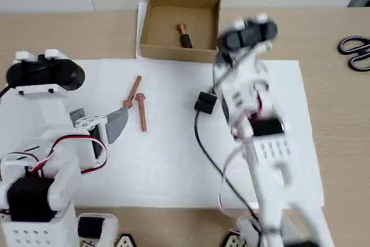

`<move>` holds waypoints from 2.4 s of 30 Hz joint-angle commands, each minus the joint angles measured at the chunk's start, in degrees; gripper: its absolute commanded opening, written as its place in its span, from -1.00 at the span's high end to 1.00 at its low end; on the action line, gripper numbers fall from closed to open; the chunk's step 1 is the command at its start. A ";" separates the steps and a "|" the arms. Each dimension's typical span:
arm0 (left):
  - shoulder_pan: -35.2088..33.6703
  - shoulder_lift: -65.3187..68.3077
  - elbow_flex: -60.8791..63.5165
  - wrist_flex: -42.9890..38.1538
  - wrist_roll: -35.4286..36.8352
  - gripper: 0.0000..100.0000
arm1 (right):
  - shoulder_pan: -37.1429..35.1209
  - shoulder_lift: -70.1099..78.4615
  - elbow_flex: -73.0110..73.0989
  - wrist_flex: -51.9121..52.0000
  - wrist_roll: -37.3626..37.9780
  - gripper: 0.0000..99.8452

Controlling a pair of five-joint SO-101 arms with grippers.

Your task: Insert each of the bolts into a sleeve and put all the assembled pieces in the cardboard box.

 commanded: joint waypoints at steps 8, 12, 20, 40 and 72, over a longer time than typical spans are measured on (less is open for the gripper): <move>0.09 -0.62 0.13 -0.70 -0.09 0.42 | 0.75 33.63 -33.49 -10.33 -0.44 0.99; 0.09 -0.62 0.04 -0.88 -0.09 0.42 | 0.92 43.74 -43.34 -12.18 -0.35 0.99; 0.09 -0.62 0.04 -0.79 -0.09 0.42 | 0.92 57.63 -60.13 -11.82 -0.44 0.99; 0.09 -0.70 0.04 -0.79 0.00 0.42 | -0.92 68.26 -67.25 -16.22 -0.44 0.99; 0.09 -0.70 -0.22 -0.97 0.09 0.42 | -0.40 55.52 -70.59 7.43 -0.44 0.52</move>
